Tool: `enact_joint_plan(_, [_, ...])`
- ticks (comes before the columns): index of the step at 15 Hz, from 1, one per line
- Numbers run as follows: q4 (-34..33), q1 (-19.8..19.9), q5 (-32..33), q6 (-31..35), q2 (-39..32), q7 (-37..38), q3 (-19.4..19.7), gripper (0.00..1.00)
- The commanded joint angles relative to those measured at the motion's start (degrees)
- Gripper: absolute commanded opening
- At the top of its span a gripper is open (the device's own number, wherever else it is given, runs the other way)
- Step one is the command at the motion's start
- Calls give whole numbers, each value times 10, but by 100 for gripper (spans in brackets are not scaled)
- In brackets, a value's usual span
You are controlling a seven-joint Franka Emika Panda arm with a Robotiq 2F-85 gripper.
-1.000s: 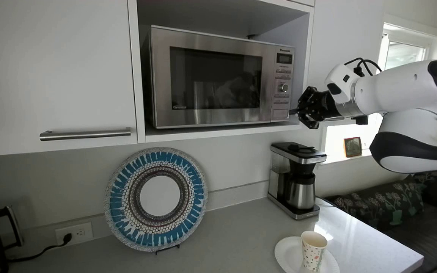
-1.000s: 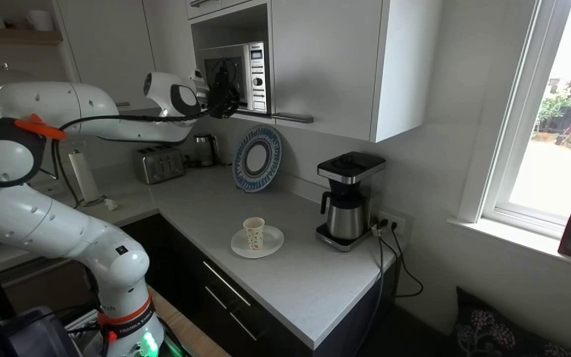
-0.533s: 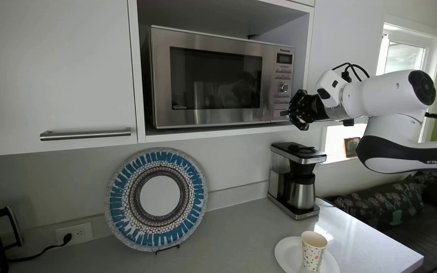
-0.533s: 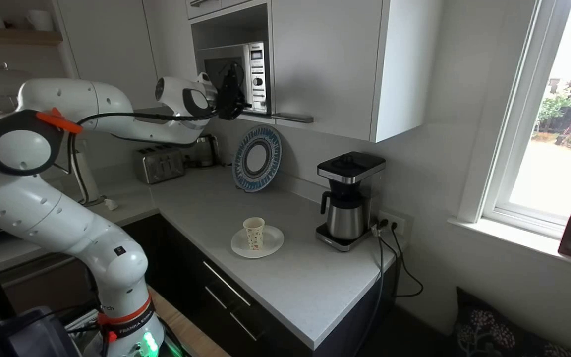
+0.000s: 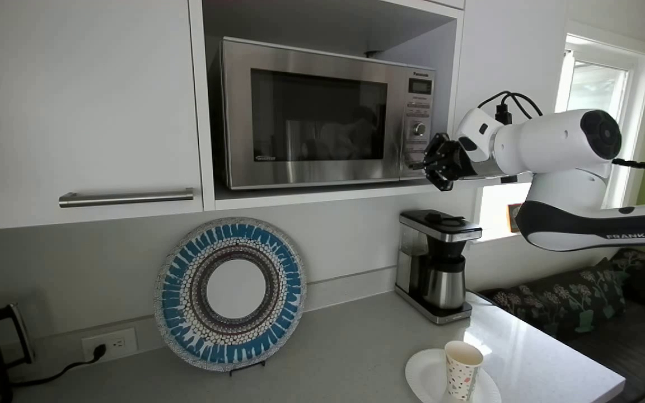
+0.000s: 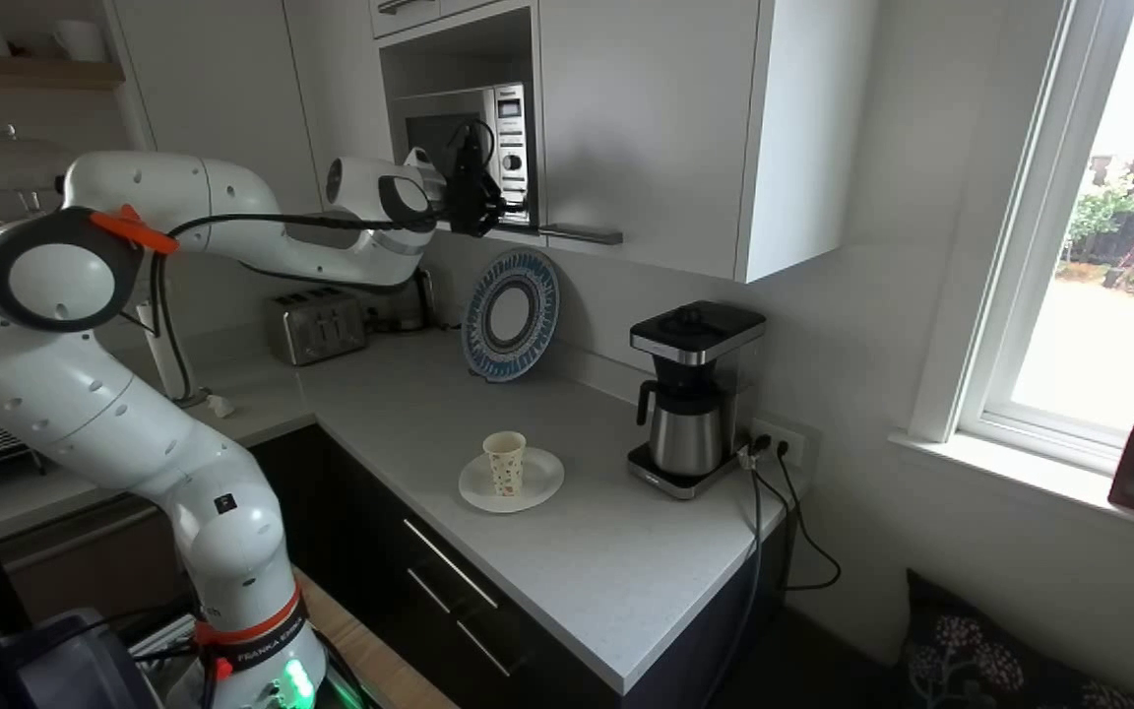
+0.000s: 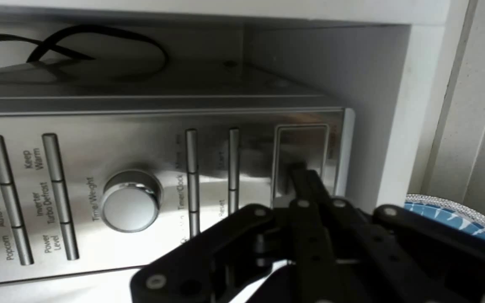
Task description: Open the microwave
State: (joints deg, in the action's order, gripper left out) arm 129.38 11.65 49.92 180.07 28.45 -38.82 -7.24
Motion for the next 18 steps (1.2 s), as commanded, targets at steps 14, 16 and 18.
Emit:
enact_joint_plan(14, [-36, 256, -5, 81, -25, 73, -198, 0])
enact_joint_plan(16, [-41, 264, -15, 77, -31, 94, -213, 0])
enact_joint_plan(18, [-49, 267, -29, 79, -45, 116, -222, 0])
